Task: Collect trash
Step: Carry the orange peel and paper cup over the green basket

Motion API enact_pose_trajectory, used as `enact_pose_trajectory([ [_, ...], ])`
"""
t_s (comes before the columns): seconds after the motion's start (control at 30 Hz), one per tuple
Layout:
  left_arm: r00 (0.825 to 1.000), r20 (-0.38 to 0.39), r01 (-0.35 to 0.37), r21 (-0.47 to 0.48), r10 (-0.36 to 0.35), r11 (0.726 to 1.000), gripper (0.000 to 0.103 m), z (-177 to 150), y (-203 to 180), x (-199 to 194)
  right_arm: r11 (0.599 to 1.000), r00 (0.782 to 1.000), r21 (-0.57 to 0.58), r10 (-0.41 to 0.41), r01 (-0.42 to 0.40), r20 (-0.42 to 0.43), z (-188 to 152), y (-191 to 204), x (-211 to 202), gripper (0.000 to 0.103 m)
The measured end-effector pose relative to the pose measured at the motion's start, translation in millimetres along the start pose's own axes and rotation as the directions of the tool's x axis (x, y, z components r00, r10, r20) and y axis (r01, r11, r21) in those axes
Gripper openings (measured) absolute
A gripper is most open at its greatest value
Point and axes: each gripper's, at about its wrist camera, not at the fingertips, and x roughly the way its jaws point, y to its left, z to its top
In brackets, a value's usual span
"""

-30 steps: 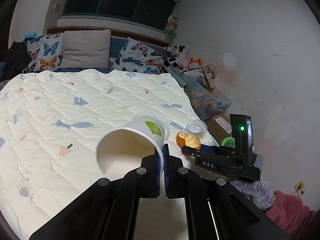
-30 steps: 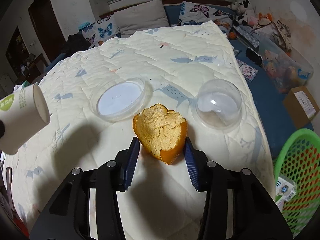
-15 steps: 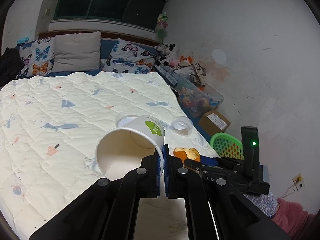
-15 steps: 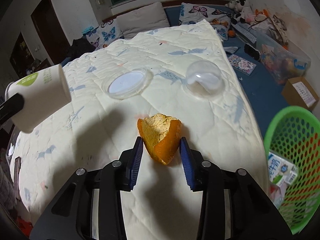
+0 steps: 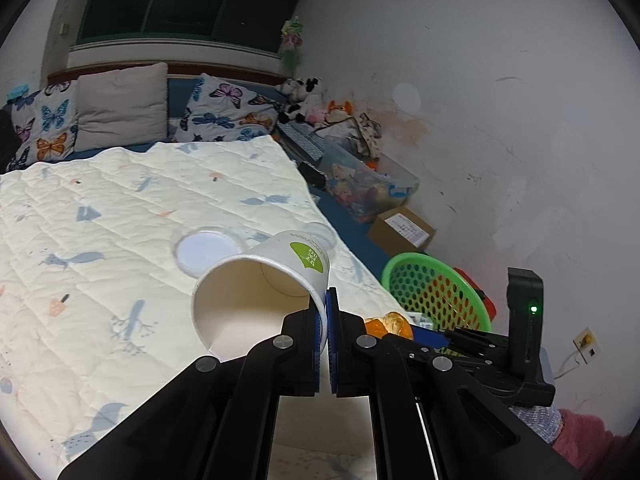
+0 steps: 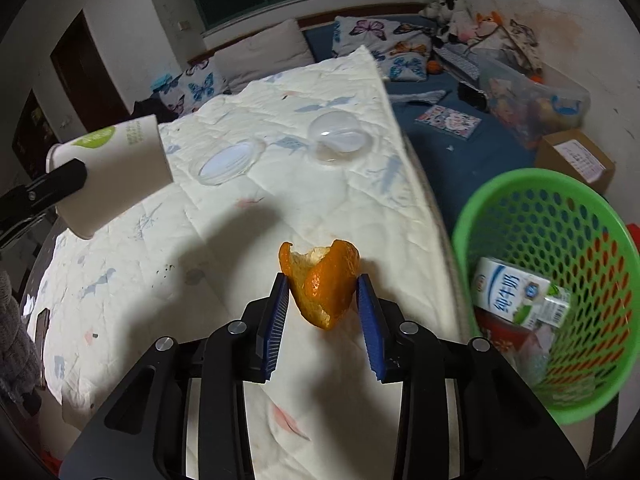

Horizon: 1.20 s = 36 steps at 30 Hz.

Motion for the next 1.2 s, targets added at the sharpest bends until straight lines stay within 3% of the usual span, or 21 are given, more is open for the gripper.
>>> enact_pose_trajectory([
  [0.2, 1.0, -0.017, 0.023, 0.003, -0.023, 1.0, 0.003, -0.1, -11.8, 11.7, 0.999, 1.0, 0.033, 0.002, -0.001, -0.016, -10.1, -13.4, -7.9, 0.036],
  [0.4, 0.999, -0.03, 0.015, 0.005, -0.015, 1.0, 0.003, -2.6, -14.3, 13.4, 1.0, 0.999, 0.016, -0.002, 0.002, -0.037, -17.9, -6.0, -0.4, 0.049],
  [0.47, 1.0, -0.028, 0.013, 0.0, -0.013, 1.0, 0.003, -2.7, -11.7, 12.4, 1.0, 0.999, 0.009, -0.006, 0.006, -0.04, -17.9, -2.5, 3.2, 0.058],
  [0.63, 1.0, -0.027, 0.006, -0.01, -0.006, 1.0, 0.003, -5.2, -5.4, 9.5, 0.998, 0.997, -0.034, -0.055, 0.053, -0.046, -16.2, 6.8, 14.0, 0.065],
  [0.73, 1.0, -0.031, 0.002, -0.018, -0.002, 1.0, 0.003, -6.3, -1.8, 9.8, 0.995, 0.995, -0.046, -0.088, 0.086, -0.045, -15.7, 9.0, 19.2, 0.062],
  [0.77, 0.999, -0.032, 0.002, -0.02, -0.003, 1.0, 0.003, -6.5, -1.1, 9.9, 0.995, 0.995, -0.043, -0.093, 0.091, -0.043, -14.7, 7.6, 20.2, 0.055],
  [0.9, 0.999, -0.036, 0.011, -0.016, -0.011, 1.0, 0.003, -6.1, -2.9, 10.0, 0.997, 0.996, -0.01, -0.078, 0.077, -0.032, -11.9, -1.3, 14.7, 0.044],
  [1.2, 0.994, -0.079, 0.083, 0.029, -0.08, 0.996, 0.003, -3.5, -37.7, 32.7, 0.993, 0.994, 0.029, -0.111, 0.111, 0.019, -11.5, -33.4, -22.5, 0.041],
])
